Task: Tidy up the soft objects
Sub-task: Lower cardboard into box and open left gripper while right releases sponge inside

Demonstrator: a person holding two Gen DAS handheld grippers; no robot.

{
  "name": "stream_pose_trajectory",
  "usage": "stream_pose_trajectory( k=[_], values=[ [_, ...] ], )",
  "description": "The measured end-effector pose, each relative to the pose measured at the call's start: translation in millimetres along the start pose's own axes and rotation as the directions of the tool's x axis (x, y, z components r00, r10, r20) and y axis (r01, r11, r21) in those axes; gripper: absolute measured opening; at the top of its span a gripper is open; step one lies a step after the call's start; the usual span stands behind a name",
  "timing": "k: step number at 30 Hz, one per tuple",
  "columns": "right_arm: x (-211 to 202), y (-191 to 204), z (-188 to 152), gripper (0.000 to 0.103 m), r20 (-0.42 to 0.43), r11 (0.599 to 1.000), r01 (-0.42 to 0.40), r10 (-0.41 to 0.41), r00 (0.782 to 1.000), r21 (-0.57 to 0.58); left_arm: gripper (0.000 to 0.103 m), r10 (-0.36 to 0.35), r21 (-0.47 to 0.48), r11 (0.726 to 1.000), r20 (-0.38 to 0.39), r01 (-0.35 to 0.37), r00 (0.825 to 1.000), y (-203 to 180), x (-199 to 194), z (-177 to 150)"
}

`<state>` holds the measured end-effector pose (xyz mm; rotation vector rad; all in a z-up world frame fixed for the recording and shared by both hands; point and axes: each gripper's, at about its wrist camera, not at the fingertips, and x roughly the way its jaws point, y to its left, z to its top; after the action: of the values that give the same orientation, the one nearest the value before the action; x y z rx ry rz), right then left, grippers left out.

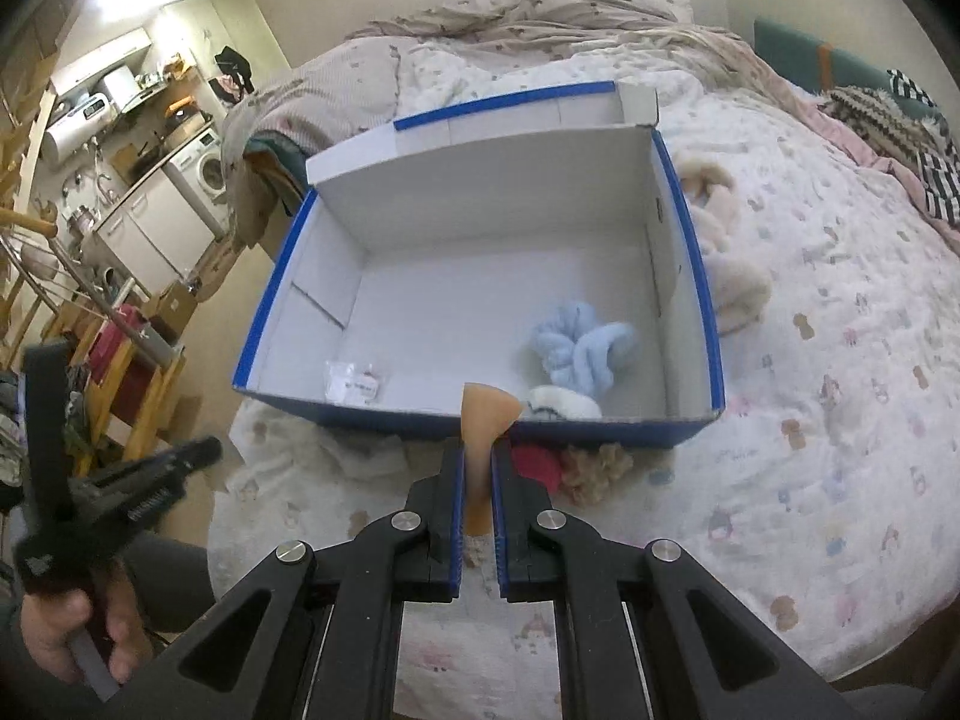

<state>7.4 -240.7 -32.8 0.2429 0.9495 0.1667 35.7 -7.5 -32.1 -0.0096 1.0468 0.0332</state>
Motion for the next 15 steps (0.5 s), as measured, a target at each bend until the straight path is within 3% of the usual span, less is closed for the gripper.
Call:
stream_pose_trajectory(
  k=[15],
  values=[
    [8, 5, 52, 0.010, 0.042, 0.999, 0.005, -0.003, 0.999, -0.049, 0.006, -0.017, 0.056, 0.998, 0.069, 0.013, 0.997, -14, -3, 75]
  ],
)
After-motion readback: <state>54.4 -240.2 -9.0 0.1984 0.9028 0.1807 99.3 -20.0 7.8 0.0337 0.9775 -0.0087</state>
